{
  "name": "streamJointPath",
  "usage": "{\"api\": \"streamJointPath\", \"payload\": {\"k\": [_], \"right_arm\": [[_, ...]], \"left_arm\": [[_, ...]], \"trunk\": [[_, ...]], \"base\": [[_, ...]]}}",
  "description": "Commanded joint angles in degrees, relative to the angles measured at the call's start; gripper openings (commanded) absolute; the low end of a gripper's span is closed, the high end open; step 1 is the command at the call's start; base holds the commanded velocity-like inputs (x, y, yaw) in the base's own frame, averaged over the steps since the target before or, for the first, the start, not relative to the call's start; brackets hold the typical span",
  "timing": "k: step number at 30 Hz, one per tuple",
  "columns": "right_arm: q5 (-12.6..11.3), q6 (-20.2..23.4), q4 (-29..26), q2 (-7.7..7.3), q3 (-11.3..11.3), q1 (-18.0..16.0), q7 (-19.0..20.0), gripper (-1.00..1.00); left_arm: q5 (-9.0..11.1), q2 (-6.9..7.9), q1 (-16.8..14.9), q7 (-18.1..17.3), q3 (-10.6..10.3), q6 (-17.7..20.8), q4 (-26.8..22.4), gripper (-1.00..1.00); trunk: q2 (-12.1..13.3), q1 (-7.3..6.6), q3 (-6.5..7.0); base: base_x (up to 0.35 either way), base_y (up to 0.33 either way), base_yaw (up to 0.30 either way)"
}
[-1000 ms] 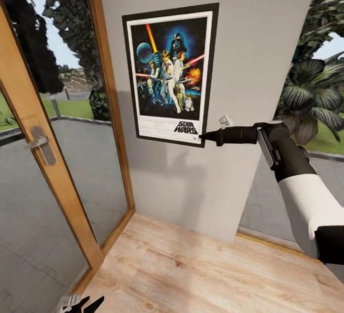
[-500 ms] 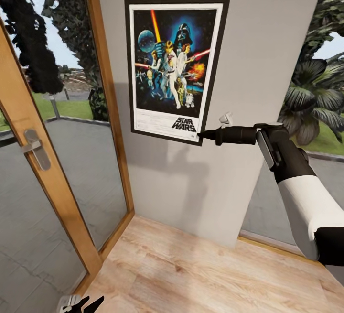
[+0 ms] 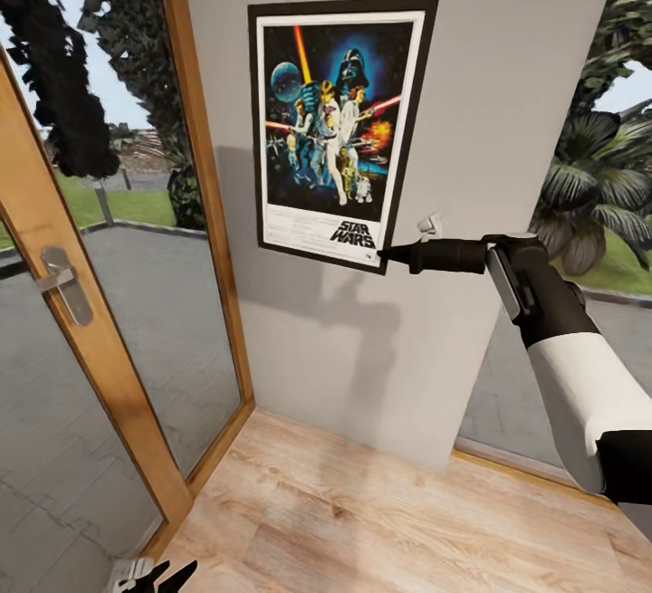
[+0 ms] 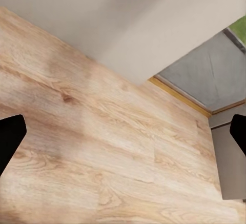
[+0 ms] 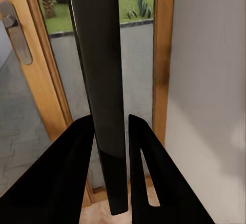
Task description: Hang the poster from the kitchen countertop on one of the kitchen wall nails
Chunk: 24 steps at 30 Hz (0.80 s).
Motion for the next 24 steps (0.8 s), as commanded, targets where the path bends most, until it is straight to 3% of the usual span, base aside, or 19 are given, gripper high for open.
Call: {"api": "streamJointPath", "payload": {"k": [1,24], "right_arm": [[-0.6,0.5,0.0,-0.07,0.1,-0.1,-0.1,-1.00],[-0.4,1.2,-0.1,-0.08,0.2,-0.1,-0.5,-1.00]], "left_arm": [[0.4,0.03,-0.1,-0.1,-0.5,-0.3,0.0,1.00],[0.5,0.03,0.0,0.0,-0.4,-0.3,0.0,1.00]], "trunk": [[-0.1,0.04,-0.13],[-0.1,0.04,-0.13]], "base": [[0.000,0.000,0.000],[0.007,0.000,0.000]]}}
